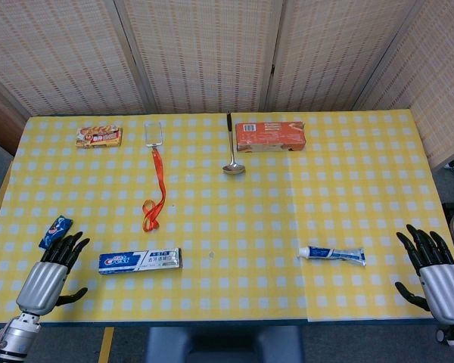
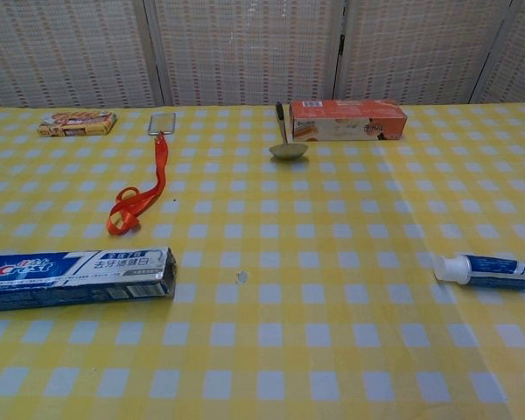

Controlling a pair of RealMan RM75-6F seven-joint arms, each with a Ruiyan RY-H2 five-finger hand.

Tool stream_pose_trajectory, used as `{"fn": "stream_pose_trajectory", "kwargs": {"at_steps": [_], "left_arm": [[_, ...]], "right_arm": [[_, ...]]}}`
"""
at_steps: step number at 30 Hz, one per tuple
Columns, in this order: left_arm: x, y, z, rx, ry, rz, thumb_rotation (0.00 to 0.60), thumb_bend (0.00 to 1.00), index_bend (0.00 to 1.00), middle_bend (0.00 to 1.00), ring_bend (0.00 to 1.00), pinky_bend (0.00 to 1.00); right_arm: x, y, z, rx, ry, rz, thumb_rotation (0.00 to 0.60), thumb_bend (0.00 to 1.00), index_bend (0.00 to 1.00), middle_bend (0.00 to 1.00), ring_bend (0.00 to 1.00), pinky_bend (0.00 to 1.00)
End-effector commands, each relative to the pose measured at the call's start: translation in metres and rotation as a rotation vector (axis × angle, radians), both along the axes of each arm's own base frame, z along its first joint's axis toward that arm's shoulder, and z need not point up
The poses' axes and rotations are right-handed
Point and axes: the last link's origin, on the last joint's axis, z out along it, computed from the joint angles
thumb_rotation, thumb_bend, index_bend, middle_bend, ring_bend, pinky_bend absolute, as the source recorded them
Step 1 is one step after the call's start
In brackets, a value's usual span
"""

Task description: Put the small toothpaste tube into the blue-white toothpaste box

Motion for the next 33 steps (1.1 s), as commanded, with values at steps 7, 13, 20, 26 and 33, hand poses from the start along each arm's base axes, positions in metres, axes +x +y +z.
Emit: {"fn": "stream_pose_trajectory", "kwargs": {"at_steps": [7,13,20,26,33], "left_arm": [[0.007,0.003,-0.027,-0.065,-0.087,-0.072,0.6,0.21,0.11,0.12,0.08,0.07],[0.009,0.023,-0.057,-0.148,-0.1,0.001,0.6,0.23,0.17,0.2,0.15,0.17],[0.038,0.045,-0.076,-0.271,-0.154,-0.045,0.6,0.24,0.2,0.23,0.16,0.2],[0.05,0.058,-0.089,-0.29,-0.17,-0.059,0.6,0.24,0.21,0.24,0.17,0.2],[0.05,0.075,-0.103,-0.322,-0.15,-0.029,0.6,0.24,0.22,0.24,0.17,0.21]], "right_arm": [[0.002,-0.001,-0.002,-0.001,-0.004,0.01,0.6,0.26,0.0,0.0,0.0,0.0],[0.005,-0.005,-0.01,0.011,0.005,0.008,0.6,0.26,0.0,0.0,0.0,0.0],[0.007,-0.008,-0.019,0.087,-0.006,-0.005,0.6,0.26,0.0,0.0,0.0,0.0],[0.006,-0.009,-0.017,0.089,-0.013,-0.01,0.6,0.26,0.0,0.0,0.0,0.0],[0.003,-0.009,-0.015,0.08,-0.009,-0.02,0.6,0.26,0.0,0.0,0.0,0.0]]}}
